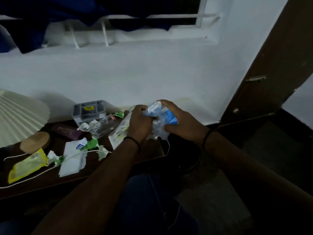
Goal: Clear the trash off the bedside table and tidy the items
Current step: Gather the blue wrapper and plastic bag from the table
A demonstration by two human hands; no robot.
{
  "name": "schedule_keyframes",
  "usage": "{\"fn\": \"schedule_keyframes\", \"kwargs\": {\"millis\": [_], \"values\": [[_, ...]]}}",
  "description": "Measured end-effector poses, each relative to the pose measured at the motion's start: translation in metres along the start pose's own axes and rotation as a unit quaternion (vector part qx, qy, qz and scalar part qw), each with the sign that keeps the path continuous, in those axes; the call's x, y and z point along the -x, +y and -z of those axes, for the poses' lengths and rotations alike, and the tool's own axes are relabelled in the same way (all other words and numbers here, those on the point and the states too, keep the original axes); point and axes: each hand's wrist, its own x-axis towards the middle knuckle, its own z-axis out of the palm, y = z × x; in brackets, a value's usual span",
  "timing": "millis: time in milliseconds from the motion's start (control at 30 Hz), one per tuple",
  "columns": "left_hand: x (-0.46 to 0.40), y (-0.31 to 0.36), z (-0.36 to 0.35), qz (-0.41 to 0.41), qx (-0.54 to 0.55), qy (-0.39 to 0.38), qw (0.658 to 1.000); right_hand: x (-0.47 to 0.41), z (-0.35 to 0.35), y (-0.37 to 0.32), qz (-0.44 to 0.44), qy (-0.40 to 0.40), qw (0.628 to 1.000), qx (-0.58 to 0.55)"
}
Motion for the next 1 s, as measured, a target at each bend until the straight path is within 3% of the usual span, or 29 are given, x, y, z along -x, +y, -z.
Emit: {"fn": "schedule_keyframes", "kwargs": {"millis": [67, 133, 200, 300, 400, 533, 667, 833, 1000], "values": [[-0.003, -0.002, -0.03, 0.08, 0.07, -0.043, 0.993, 0.006, 0.008, 0.021, -0.022, -0.022, 1.0, 0.002], [-0.007, -0.003, -0.055, 0.148, 0.139, -0.103, 0.974, 0.011, 0.013, 0.038, -0.029, 0.041, 0.997, 0.053], [-0.014, -0.011, -0.081, 0.183, 0.128, -0.166, 0.961, 0.014, 0.016, 0.064, -0.035, 0.13, 0.986, 0.1], [-0.024, -0.034, -0.108, 0.13, -0.038, -0.223, 0.965, 0.018, 0.011, 0.113, -0.064, 0.175, 0.972, 0.141], [-0.036, -0.061, -0.119, 0.052, -0.185, -0.244, 0.951, 0.017, -0.005, 0.169, -0.163, 0.167, 0.958, 0.166], [-0.049, -0.095, -0.125, 0.063, -0.213, -0.237, 0.946, 0.006, -0.037, 0.231, -0.261, 0.12, 0.943, 0.17], [-0.055, -0.118, -0.143, 0.114, -0.158, -0.221, 0.955, -0.019, -0.064, 0.274, -0.271, 0.084, 0.947, 0.151], [-0.068, -0.135, -0.154, 0.137, -0.112, -0.225, 0.958, -0.037, -0.103, 0.31, -0.321, -0.027, 0.933, 0.158], [-0.079, -0.139, -0.14, 0.164, -0.078, -0.203, 0.962, -0.039, -0.111, 0.309, -0.339, 0.028, 0.926, 0.166]]}}
